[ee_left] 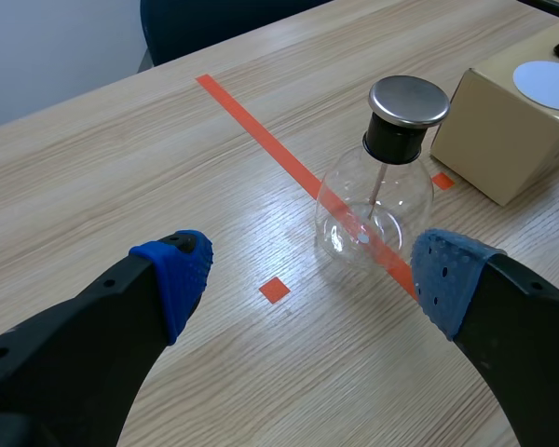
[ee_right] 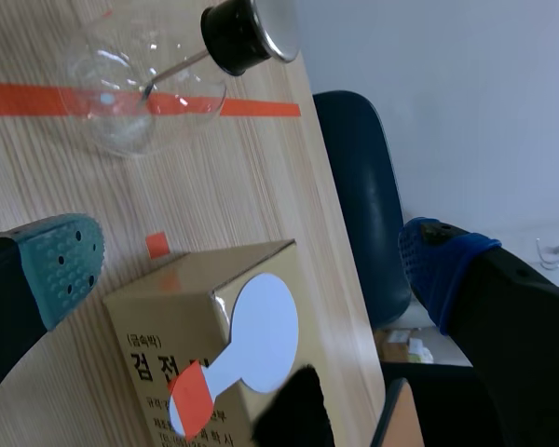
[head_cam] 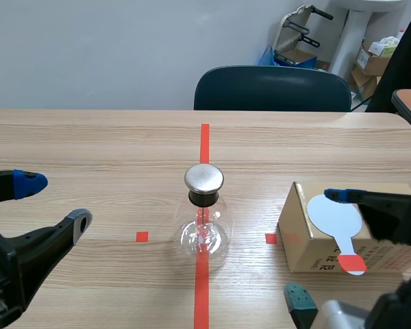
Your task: Do the electroscope experiment
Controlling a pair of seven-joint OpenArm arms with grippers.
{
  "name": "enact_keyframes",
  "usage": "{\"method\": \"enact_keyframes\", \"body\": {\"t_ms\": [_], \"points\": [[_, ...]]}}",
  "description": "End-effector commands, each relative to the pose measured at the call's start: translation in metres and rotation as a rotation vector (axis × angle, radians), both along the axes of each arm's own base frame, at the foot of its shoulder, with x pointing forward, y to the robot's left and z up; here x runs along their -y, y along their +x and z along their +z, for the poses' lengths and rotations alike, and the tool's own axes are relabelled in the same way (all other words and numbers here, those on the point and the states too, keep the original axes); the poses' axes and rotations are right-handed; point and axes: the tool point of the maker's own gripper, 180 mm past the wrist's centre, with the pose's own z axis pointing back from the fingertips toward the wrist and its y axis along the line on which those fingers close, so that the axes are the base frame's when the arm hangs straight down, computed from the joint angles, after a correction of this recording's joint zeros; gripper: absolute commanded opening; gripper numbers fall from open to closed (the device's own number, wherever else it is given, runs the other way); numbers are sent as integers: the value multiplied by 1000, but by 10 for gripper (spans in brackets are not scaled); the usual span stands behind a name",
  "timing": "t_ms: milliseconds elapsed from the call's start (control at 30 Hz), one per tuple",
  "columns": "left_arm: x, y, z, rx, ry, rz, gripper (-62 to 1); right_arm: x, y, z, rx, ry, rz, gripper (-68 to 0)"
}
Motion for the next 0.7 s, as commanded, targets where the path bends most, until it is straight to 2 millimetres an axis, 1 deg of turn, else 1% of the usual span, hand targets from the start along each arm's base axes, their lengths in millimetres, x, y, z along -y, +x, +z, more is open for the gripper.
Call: {"method": "enact_keyframes", "body": {"t_ms": [0, 133, 300, 367, 433, 533, 667], "points": [[2, 2, 7, 24, -17, 0, -142, 6, 0, -4, 30, -30, -26, 4], [2, 2, 7, 24, -17, 0, -142, 18, -3, -18, 144, -106, -118, 4], [2, 2, 7, 24, -16, 1, -142, 29, -7, -32, 267, -144, -185, 4], [2, 2, 7, 24, -16, 1, -142, 31, -6, -47, 244, -166, -191, 4], [2, 2, 7, 24, -16, 1, -142, 40, -1, -56, 235, -208, -231, 4], [2, 2, 7, 24, -16, 1, -142, 51, 7, -59, 240, -244, -276, 4], [2, 2, 7, 22, -14, 1, -142, 54, 14, -56, 264, -258, -269, 4]]}}
